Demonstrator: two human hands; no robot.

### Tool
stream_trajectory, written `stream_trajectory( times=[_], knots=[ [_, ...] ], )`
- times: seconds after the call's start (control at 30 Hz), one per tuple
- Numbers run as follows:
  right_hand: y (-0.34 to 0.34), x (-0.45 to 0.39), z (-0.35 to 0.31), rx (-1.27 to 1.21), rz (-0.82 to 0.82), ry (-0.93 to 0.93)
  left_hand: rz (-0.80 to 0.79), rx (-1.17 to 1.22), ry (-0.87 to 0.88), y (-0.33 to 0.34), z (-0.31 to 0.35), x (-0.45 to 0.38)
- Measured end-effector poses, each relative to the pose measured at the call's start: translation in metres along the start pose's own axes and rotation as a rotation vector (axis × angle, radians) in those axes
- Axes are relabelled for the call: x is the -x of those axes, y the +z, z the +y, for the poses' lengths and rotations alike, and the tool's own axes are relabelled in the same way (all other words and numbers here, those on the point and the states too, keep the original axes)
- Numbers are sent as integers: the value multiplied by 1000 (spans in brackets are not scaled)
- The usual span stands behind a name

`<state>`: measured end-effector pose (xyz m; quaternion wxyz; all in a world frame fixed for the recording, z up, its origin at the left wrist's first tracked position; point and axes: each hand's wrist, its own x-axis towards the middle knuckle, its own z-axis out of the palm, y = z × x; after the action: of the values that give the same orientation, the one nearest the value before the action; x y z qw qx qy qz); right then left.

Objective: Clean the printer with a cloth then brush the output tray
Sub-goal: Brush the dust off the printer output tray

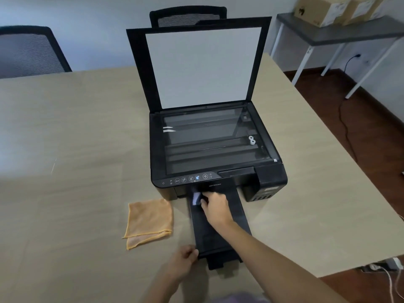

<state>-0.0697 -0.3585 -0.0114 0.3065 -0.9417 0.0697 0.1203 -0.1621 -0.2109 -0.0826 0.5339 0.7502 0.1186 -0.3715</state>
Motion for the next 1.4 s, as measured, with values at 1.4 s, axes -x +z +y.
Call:
stream_trajectory(
  times=[1.4],
  knots=[
    [-100,18,58,483,-302,-41,-32,94,-31,2,-11,-3]
  ],
)
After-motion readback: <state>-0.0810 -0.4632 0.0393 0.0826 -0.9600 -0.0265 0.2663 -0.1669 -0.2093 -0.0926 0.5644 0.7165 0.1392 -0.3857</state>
